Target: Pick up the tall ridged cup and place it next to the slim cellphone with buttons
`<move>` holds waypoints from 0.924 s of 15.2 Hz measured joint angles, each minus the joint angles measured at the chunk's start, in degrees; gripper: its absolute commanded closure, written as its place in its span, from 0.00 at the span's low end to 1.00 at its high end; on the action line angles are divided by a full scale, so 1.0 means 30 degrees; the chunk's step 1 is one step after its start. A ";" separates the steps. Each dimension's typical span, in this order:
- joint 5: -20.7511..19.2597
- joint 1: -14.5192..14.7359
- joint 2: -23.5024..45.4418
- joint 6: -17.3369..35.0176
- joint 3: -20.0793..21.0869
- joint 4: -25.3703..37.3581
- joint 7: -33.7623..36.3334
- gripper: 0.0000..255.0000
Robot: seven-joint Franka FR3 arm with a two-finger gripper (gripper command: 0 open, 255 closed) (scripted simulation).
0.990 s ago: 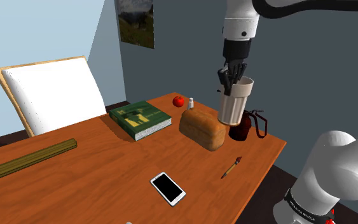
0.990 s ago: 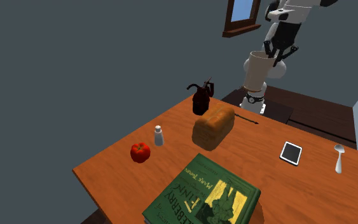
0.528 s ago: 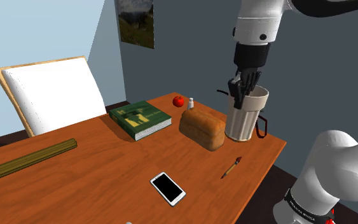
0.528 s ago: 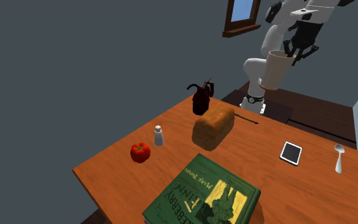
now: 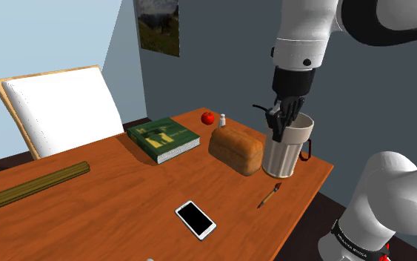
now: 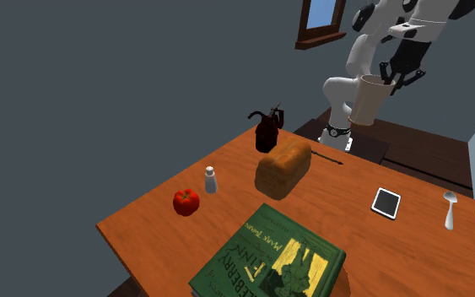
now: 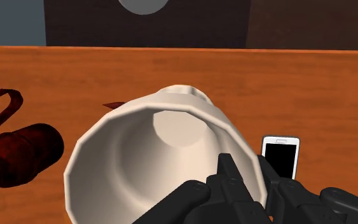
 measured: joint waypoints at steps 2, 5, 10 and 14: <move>0.0059 0.0027 -0.0075 0.0496 0.0061 -0.0572 -0.0013 1.00; 0.0232 0.0125 -0.0262 0.1237 0.0248 -0.1491 0.0066 1.00; 0.0414 0.0253 -0.0621 0.2291 0.0378 -0.2910 0.0031 1.00; 0.0623 0.0357 -0.0718 0.3340 0.0610 -0.4055 0.0079 1.00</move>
